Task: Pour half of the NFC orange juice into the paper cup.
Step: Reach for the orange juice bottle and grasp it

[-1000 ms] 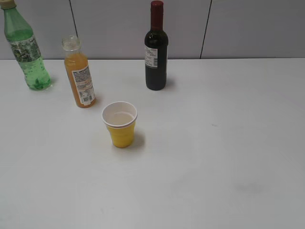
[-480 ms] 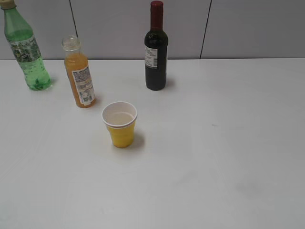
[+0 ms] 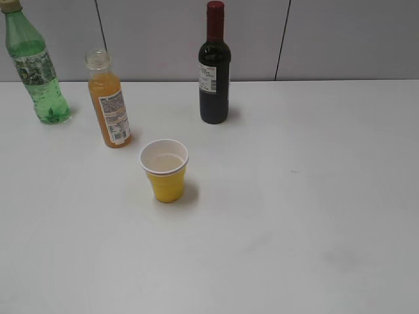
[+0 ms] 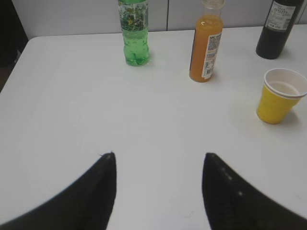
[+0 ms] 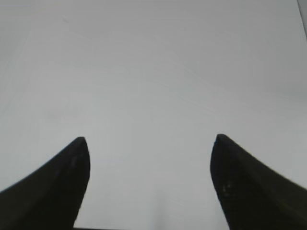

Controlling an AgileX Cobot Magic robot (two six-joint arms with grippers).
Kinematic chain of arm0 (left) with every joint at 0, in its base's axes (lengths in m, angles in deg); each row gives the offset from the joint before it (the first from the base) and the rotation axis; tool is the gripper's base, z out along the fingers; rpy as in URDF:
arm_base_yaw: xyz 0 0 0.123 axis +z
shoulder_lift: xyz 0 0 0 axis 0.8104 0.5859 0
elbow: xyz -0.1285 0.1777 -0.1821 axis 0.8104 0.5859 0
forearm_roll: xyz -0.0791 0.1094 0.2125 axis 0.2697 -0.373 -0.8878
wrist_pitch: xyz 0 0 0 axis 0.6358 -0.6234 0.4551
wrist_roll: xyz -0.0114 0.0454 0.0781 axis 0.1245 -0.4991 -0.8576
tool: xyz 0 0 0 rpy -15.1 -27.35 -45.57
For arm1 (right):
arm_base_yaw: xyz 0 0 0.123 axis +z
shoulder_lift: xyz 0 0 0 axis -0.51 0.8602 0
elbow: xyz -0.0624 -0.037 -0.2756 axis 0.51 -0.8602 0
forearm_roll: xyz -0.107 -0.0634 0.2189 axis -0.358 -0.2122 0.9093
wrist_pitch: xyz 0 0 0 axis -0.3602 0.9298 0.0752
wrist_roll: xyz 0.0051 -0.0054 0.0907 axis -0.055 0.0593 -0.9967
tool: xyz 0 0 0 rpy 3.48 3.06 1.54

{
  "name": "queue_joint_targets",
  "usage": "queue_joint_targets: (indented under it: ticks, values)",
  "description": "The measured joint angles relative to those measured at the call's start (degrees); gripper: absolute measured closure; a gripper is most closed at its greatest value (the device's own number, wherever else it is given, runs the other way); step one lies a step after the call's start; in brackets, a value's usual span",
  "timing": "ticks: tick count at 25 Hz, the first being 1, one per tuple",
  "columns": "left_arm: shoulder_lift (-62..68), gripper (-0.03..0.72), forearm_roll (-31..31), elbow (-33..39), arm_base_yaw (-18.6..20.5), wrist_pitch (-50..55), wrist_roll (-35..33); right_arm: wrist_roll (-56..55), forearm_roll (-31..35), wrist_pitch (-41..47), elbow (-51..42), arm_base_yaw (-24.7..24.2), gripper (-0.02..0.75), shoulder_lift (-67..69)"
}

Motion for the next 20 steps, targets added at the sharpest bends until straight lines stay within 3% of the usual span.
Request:
queue_joint_targets:
  ticks: [11, 20]
  values:
    - [0.0, 0.251, 0.0, 0.0, 0.0, 0.0, 0.0, 0.38, 0.0, 2.25, -1.55, 0.0, 0.145, -17.32]
    - [0.0, 0.251, 0.01, 0.0, 0.0, 0.0, 0.0, 0.38, 0.0, 2.56, -1.6, 0.0, 0.145, -17.89]
